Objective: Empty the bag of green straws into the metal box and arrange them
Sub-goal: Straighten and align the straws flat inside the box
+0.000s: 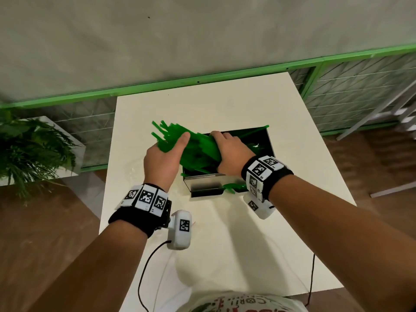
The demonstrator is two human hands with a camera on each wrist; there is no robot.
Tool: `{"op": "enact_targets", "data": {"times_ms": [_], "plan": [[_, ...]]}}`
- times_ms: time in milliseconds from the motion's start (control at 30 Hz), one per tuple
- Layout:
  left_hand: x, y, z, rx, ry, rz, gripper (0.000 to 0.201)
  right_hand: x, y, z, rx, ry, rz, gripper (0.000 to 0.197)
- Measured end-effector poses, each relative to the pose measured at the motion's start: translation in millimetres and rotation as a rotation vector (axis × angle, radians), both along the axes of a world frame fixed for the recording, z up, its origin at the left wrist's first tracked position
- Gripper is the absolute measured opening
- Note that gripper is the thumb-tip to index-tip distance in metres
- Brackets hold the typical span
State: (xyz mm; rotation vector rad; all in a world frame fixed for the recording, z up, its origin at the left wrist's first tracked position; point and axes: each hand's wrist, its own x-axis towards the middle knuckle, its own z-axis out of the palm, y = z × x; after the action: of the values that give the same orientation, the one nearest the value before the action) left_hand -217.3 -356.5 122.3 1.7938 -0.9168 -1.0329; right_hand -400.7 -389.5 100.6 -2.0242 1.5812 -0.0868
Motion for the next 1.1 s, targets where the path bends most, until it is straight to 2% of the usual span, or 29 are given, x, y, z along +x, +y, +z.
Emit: {"op": "enact_targets", "data": {"times_ms": [67,133,233,333,400,533,600,633,700,767,833,900,1000,1100], "plan": [[1.2,2.3,-2.8,0.11,0.059,0.036,0.043,-0.1,0.8,-2.7,0.002,-0.034,0.004,0.098],[-0.3,5.7,-3.9,0.201,0.241,0.083,0.049,-1.9,0.9,-4.0,0.016,-0.09,-0.001,0.099],[0.2,8.7,-6.6,0.169,0.385,0.155,0.049,-8.1,-0.3,-6.3,0.039,-0.174,-0.013,0.097],[3.4,12.2,-9.8,0.116,0.388,0.12,0.043,-13.3,1.2,-7.7,0.026,-0.234,-0.041,0.111],[6.6,15.5,-11.6,0.086,0.362,0.108,0.047,-16.0,2.2,-7.2,0.016,-0.269,-0.051,0.117],[13.6,26.6,-13.9,0.055,0.316,0.142,0.057,-28.2,6.0,1.5,0.084,-0.411,-0.052,0.117],[16.3,35.5,-17.1,0.04,0.264,0.114,0.052,-37.6,7.8,6.2,0.075,-0.445,-0.049,0.105],[17.2,40.5,-18.8,0.028,0.216,0.086,0.048,-43.7,8.1,7.0,0.016,-0.457,-0.052,0.092],[16.8,50.9,-22.4,-0.002,0.092,0.008,0.046,-60.5,4.5,6.9,-0.205,-0.449,-0.082,0.059],[12.7,59.6,-23.5,-0.039,-0.02,-0.061,0.044,-82.3,-5.3,7.3,-0.406,-0.313,-0.142,0.039],[6.8,64.7,-26.2,-0.058,-0.081,-0.089,0.041,-102.6,-17.5,7.0,-0.464,-0.045,-0.173,0.04],[1.3,66.7,-29.4,-0.048,-0.103,-0.097,0.039,-116.2,-28.3,3.9,-0.365,0.147,-0.156,0.041],[-3.2,68.1,-34.4,-0.016,-0.098,-0.093,0.034,-124.0,-37.3,-2.3,-0.235,0.078,-0.133,0.028],[-3.6,68.2,-35.7,-0.026,-0.107,-0.106,0.027,-128.4,-41.1,-2.6,-0.265,0.032,-0.143,0.022]]}}
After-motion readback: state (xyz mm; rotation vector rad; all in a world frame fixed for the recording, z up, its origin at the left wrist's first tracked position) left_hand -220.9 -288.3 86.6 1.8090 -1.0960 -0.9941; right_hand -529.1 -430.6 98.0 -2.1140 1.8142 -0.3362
